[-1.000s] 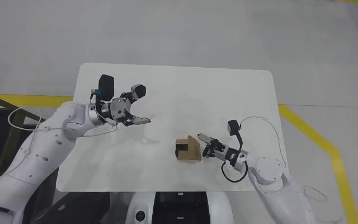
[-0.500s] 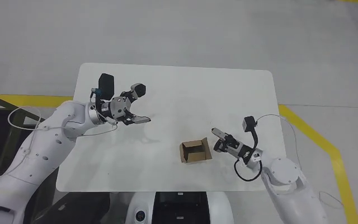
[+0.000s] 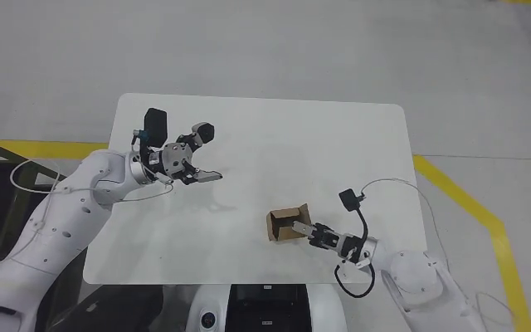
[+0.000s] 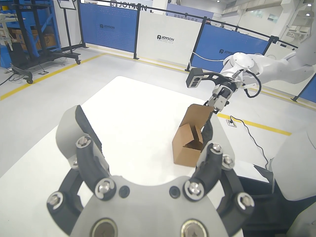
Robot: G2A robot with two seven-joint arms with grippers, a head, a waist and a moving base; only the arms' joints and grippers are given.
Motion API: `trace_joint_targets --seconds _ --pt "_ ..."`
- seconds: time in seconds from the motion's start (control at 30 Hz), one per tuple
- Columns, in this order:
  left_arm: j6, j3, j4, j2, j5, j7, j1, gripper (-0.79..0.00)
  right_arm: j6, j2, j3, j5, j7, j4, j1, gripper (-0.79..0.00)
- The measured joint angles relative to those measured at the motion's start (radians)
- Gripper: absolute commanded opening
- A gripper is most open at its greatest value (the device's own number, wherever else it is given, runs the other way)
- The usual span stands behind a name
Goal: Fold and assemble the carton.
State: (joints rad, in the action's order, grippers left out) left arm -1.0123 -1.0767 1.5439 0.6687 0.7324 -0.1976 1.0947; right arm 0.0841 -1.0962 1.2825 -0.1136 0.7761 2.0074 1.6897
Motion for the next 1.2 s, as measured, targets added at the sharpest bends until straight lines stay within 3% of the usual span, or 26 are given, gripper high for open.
trace_joint_targets --seconds 0.17,0.33,0.77,1.2 --pt "0.0 -0.007 -0.001 -0.002 0.003 -0.009 0.008 0.0 0.03 0.001 -0.009 -0.039 -0.044 0.015 -0.002 -0.717" --pt "0.0 -0.009 -0.001 -0.003 0.006 -0.012 0.012 0.0 0.041 0.004 0.004 -0.056 -0.071 0.028 0.016 -0.785" --pt "0.0 -0.017 0.012 -0.008 -0.004 -0.013 0.02 0.0 -0.079 0.001 0.017 0.165 -0.024 -0.05 -0.044 -0.785" --pt "0.0 -0.018 0.013 -0.037 -0.104 -0.021 0.037 0.0 -0.152 -0.002 0.005 0.4 0.143 -0.131 -0.193 -0.785"
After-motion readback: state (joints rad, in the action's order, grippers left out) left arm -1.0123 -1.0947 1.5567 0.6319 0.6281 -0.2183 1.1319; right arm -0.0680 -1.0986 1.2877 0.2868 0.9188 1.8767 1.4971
